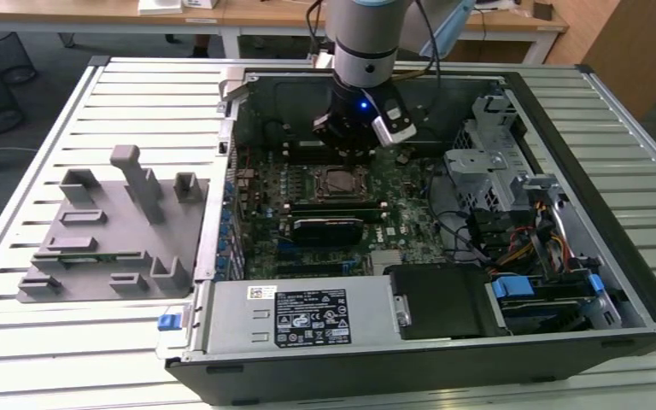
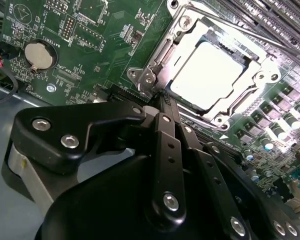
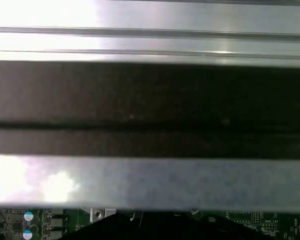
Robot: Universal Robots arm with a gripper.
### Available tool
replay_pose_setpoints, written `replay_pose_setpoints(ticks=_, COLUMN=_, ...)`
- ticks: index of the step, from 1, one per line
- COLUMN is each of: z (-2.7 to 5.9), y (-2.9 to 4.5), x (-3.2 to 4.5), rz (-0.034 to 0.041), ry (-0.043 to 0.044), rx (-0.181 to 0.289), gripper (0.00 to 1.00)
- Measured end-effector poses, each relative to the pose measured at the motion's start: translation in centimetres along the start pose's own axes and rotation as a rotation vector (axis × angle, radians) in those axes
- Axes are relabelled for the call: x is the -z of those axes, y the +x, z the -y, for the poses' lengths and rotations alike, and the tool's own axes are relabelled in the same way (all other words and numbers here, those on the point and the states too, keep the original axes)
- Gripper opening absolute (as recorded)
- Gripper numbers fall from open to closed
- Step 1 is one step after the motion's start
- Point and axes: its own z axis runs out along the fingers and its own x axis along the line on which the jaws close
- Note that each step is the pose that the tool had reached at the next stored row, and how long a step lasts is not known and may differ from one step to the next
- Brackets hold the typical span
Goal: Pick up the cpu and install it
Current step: 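Install the first cpu locking lever, then install the second cpu locking lever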
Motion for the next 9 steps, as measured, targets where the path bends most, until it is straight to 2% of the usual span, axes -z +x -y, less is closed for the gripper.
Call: replay_pose_setpoints(ticks=9, z=0.44, y=0.00, x=0.03, rz=-0.0001, ry=-0.0004, rx=0.000, gripper=0.11)
